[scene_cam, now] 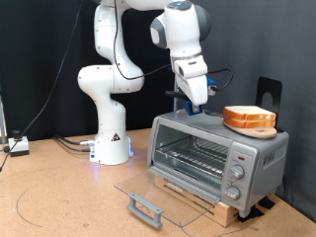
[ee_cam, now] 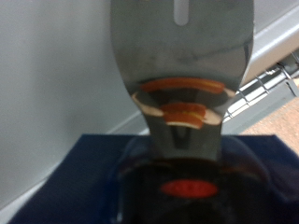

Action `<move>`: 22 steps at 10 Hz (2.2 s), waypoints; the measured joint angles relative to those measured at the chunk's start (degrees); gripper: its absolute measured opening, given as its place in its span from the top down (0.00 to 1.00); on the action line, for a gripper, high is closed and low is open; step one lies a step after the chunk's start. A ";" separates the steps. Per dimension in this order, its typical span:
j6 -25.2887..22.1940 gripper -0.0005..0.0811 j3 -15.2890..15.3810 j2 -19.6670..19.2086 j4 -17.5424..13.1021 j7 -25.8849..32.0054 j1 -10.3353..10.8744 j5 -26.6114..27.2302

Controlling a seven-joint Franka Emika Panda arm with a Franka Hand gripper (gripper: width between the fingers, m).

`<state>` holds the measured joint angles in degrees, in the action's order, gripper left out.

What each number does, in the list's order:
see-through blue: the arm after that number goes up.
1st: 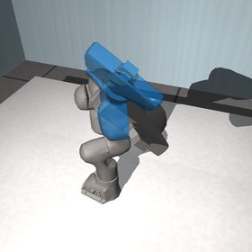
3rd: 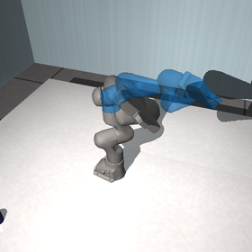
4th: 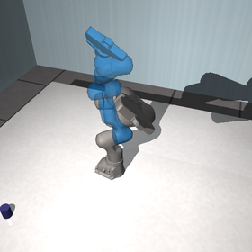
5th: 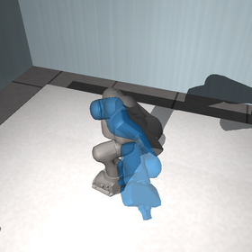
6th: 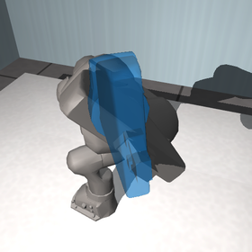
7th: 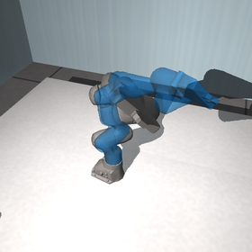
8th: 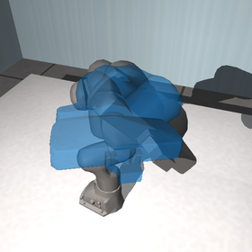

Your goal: Make a piece of toast with the oven

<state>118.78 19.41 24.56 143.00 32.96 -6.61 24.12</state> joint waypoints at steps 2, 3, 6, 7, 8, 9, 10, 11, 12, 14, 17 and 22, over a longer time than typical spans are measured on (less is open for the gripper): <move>0.27 0.51 0.71 -0.86 0.06 0.00 0.18 0.15; 1.06 0.51 1.17 -1.03 0.32 0.00 0.21 0.25; 4.35 0.51 3.19 -1.92 0.86 0.00 0.61 1.64; 5.52 0.51 3.99 -2.18 0.89 0.00 0.70 2.23; 6.57 0.51 4.83 -2.34 0.91 -0.02 0.85 2.85; 7.52 0.51 5.73 -2.43 0.90 -0.08 0.93 3.58; 8.24 0.51 6.58 -2.49 0.90 -0.49 1.06 4.14; 8.91 0.51 7.43 -2.52 0.89 -1.12 1.09 4.48; 9.77 0.51 8.21 -2.60 0.89 -2.05 1.10 4.58; 12.63 0.51 9.18 -2.73 1.13 -3.56 1.13 6.68; 19.09 0.51 8.30 -2.62 2.57 -1.29 1.21 14.29; 13.66 0.51 1.75 0.05 1.87 3.14 0.24 16.28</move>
<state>132.44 21.16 24.62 144.87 36.09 -6.37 40.40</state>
